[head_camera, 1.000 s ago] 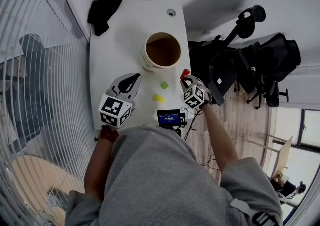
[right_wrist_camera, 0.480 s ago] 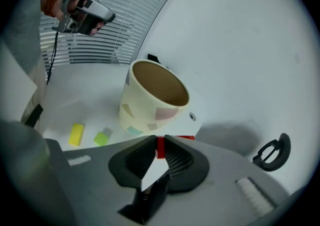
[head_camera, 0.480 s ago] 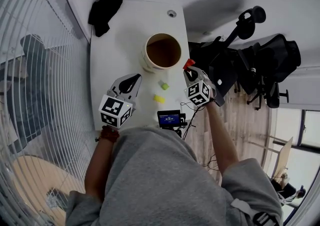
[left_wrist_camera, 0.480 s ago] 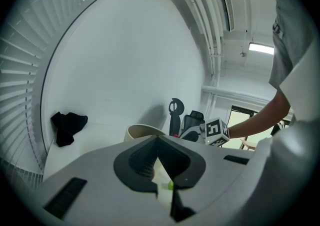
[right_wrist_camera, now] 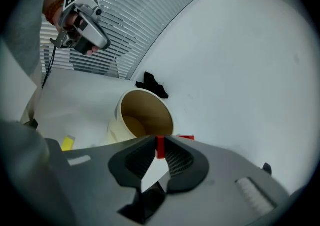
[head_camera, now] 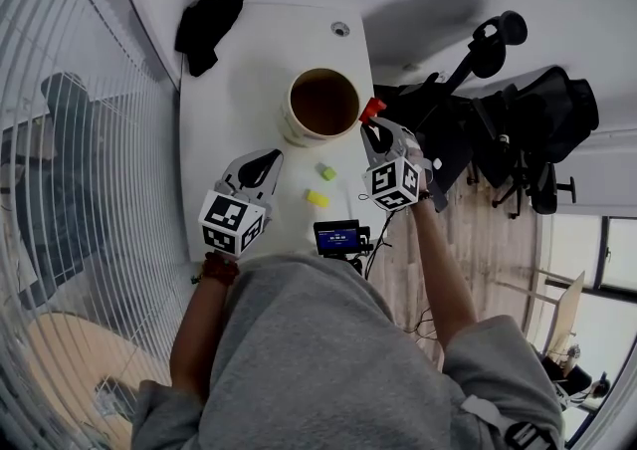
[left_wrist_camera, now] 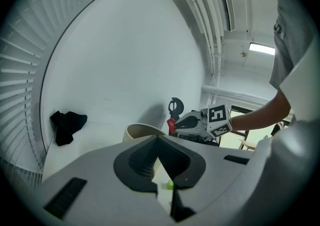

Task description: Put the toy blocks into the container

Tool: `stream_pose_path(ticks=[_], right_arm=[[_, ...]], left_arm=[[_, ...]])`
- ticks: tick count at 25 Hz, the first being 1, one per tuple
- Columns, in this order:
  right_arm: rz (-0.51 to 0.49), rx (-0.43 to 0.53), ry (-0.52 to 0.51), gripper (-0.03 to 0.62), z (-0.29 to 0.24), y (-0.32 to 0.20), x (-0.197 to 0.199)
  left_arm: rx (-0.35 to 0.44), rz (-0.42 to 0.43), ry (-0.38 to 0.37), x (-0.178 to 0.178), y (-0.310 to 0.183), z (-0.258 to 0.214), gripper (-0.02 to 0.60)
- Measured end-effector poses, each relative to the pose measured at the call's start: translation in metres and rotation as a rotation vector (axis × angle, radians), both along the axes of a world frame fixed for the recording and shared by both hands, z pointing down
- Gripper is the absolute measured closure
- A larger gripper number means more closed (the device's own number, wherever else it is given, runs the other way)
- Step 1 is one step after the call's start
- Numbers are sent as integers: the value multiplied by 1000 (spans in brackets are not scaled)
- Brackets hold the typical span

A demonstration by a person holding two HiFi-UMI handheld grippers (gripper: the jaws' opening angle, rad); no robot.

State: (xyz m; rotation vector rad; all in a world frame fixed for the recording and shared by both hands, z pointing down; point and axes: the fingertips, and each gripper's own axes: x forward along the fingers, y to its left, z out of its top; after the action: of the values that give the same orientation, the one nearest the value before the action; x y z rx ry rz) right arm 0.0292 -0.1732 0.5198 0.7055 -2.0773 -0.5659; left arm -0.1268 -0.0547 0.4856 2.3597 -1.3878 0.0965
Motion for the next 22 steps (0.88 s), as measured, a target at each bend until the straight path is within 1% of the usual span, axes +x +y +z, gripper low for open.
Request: stream_pose_path(ticks=[5,9,14,18,22], right_arm=[[-50,25,-12,530,-12,6,-21],[-97,27,10,528,-9,11,-33],[-118,11,6,528,-6,16,-45],[-123,-26,-28,528,-7,18,-58],[-148,-37,-26,528,-4,22,-71]], left_arm=[[-4,1,0,1,0,2,574],[-9,2,5,2,1,3,574],[-18,-1,11,2,0,4,574],[-27,-8,8,-1,1,7,574],[-39,-21,8,-6,3,12,574]])
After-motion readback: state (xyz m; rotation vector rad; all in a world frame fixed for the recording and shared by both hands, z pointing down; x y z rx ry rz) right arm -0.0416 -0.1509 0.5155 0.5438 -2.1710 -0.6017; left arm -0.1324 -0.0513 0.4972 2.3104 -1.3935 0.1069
